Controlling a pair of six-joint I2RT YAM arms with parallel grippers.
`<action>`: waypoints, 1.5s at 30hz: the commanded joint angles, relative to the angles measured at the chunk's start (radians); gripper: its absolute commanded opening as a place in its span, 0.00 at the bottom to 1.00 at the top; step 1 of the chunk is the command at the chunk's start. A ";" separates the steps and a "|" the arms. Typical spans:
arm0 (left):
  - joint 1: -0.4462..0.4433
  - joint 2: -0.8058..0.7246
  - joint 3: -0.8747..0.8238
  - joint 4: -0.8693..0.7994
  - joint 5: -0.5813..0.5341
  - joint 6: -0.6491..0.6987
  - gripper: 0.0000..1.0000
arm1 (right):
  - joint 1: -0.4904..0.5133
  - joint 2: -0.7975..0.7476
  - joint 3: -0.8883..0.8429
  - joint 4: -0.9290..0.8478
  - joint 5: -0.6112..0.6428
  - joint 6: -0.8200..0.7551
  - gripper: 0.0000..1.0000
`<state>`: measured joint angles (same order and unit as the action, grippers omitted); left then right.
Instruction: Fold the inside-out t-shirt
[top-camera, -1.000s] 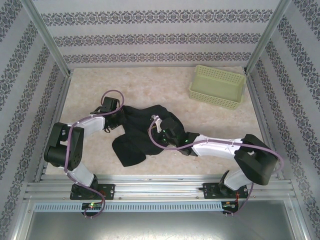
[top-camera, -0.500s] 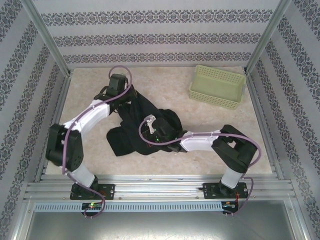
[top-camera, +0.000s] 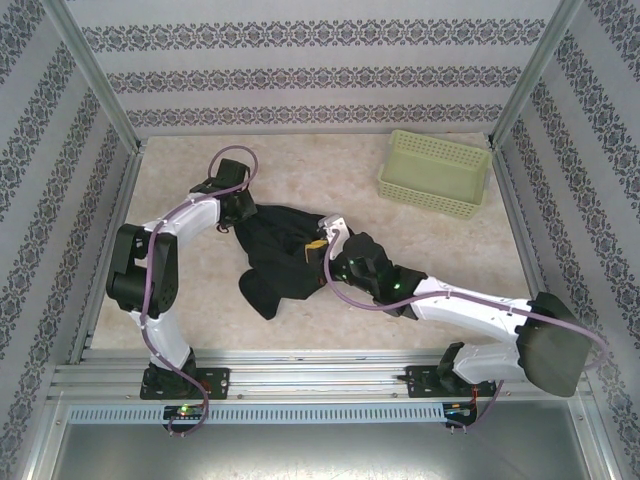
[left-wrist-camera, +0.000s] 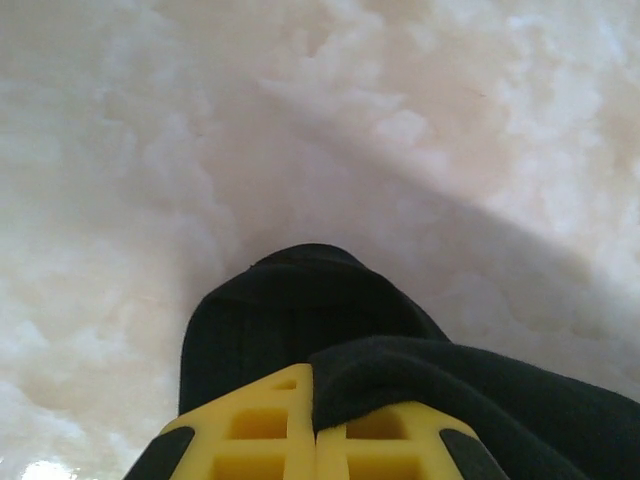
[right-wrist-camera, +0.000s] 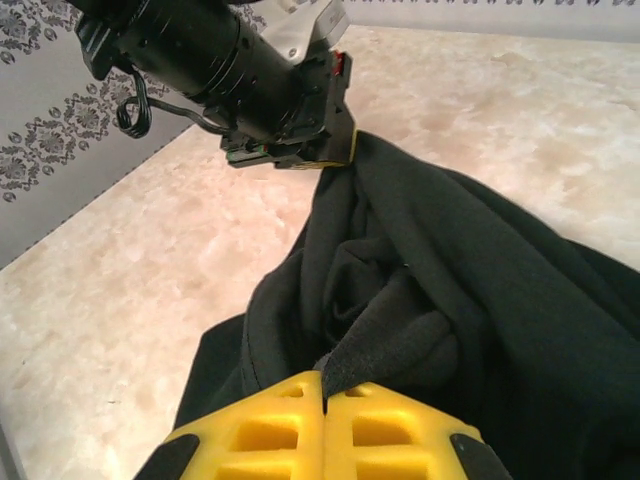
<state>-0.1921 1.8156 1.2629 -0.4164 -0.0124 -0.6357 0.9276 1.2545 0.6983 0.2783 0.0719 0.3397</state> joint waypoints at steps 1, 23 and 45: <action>0.055 0.006 -0.005 -0.020 -0.051 0.017 0.00 | 0.004 -0.095 -0.045 0.036 0.068 -0.019 0.00; 0.085 -0.067 0.030 0.036 0.160 0.026 0.07 | -0.087 -0.048 -0.115 0.029 0.183 0.126 0.00; -0.309 -0.340 -0.263 0.032 0.084 -0.062 0.71 | -0.005 0.009 -0.174 0.065 0.246 0.171 0.00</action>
<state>-0.4885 1.4479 0.9985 -0.4259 0.0536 -0.6636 0.9001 1.2720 0.5514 0.3191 0.2882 0.4816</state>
